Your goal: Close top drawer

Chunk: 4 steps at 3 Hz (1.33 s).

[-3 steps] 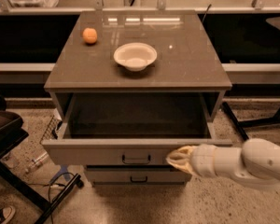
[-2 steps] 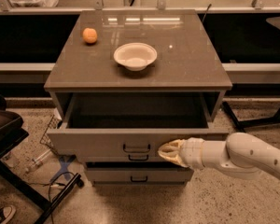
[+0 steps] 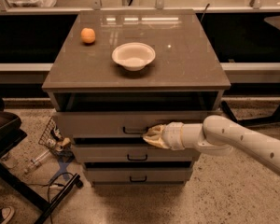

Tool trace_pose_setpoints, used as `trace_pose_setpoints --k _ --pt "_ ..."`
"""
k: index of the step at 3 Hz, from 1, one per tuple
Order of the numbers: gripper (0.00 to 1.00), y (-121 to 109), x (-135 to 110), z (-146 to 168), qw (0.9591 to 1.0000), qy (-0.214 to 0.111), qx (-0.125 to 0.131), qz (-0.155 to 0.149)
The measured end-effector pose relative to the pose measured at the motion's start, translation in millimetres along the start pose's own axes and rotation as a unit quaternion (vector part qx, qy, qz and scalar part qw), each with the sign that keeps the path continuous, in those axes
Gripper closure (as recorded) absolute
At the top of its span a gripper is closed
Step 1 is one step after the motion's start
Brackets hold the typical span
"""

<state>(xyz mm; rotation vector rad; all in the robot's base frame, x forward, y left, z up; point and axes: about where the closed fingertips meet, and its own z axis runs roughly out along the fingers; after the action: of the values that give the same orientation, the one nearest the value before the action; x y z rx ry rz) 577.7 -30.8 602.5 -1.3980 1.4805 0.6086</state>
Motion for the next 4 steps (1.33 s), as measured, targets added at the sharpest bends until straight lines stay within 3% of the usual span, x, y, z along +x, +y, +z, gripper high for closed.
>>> trace_pose_setpoints --k 4 --pt "1.00 0.2 0.6 0.6 1.0000 0.000 0.000 0.000"
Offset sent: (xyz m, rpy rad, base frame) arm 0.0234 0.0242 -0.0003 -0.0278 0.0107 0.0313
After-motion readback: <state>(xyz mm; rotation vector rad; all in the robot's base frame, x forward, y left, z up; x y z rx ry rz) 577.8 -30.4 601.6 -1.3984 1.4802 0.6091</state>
